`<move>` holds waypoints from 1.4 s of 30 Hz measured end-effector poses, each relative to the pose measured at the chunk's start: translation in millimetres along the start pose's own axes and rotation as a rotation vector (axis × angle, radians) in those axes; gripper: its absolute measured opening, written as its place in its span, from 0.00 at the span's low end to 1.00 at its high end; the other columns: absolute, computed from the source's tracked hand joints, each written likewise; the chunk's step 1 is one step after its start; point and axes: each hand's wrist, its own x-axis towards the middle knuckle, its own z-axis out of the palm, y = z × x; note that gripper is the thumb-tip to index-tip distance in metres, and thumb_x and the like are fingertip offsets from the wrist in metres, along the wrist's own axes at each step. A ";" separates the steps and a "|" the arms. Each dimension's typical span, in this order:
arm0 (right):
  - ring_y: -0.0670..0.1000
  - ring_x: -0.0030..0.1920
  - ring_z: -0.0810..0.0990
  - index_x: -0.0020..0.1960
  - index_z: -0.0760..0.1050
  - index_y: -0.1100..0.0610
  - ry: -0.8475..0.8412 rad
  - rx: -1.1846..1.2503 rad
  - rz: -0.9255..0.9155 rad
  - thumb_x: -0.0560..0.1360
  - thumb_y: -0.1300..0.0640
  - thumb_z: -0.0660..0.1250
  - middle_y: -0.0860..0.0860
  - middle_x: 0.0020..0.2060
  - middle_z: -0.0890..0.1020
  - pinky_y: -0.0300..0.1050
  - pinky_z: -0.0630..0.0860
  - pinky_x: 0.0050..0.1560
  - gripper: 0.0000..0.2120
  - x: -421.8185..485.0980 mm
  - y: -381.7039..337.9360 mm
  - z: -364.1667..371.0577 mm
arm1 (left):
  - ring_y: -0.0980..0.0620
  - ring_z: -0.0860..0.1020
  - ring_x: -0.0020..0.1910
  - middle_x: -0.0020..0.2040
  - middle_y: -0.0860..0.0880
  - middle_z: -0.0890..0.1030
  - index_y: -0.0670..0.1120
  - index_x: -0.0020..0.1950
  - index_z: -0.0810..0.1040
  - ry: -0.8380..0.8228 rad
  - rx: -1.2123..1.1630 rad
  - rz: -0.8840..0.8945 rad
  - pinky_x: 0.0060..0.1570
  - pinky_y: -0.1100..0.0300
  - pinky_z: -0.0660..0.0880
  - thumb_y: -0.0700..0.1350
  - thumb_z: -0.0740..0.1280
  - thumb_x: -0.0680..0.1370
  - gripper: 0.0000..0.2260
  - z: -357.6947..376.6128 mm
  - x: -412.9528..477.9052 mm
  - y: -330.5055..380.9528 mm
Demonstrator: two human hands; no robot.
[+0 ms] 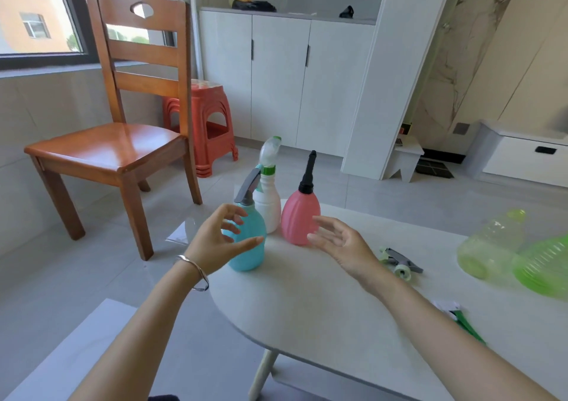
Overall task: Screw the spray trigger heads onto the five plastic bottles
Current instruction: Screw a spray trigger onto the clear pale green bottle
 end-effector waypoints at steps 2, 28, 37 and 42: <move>0.36 0.59 0.75 0.61 0.73 0.46 0.029 0.001 0.004 0.71 0.50 0.71 0.41 0.63 0.75 0.29 0.73 0.51 0.19 -14.6 -0.2 -24.9 | 0.54 0.76 0.44 0.46 0.52 0.77 0.49 0.51 0.76 -0.015 -0.006 0.073 0.39 0.65 0.77 0.49 0.76 0.66 0.17 11.8 -2.9 18.0; 0.48 0.74 0.58 0.75 0.52 0.51 0.834 -0.081 0.124 0.68 0.53 0.75 0.50 0.75 0.58 0.41 0.59 0.66 0.43 -59.3 104.0 -272.6 | 0.61 0.70 0.63 0.61 0.61 0.73 0.56 0.63 0.70 -0.311 -0.122 0.078 0.61 0.63 0.64 0.67 0.66 0.64 0.31 280.1 42.1 90.3; 0.46 0.64 0.67 0.68 0.64 0.55 0.880 -0.006 0.157 0.68 0.56 0.75 0.47 0.61 0.69 0.40 0.63 0.60 0.34 -43.9 111.7 -274.6 | 0.79 0.72 0.49 0.53 0.69 0.73 0.54 0.65 0.70 -0.353 -0.117 0.129 0.47 0.83 0.64 0.72 0.62 0.63 0.36 301.9 36.2 110.9; 0.46 0.58 0.71 0.61 0.68 0.51 0.867 -0.012 0.113 0.65 0.50 0.77 0.46 0.57 0.73 0.38 0.65 0.56 0.29 -48.3 86.0 -257.5 | 0.66 0.69 0.63 0.62 0.63 0.72 0.56 0.67 0.67 -0.354 -0.160 0.105 0.57 0.70 0.63 0.69 0.66 0.63 0.35 297.2 35.8 110.6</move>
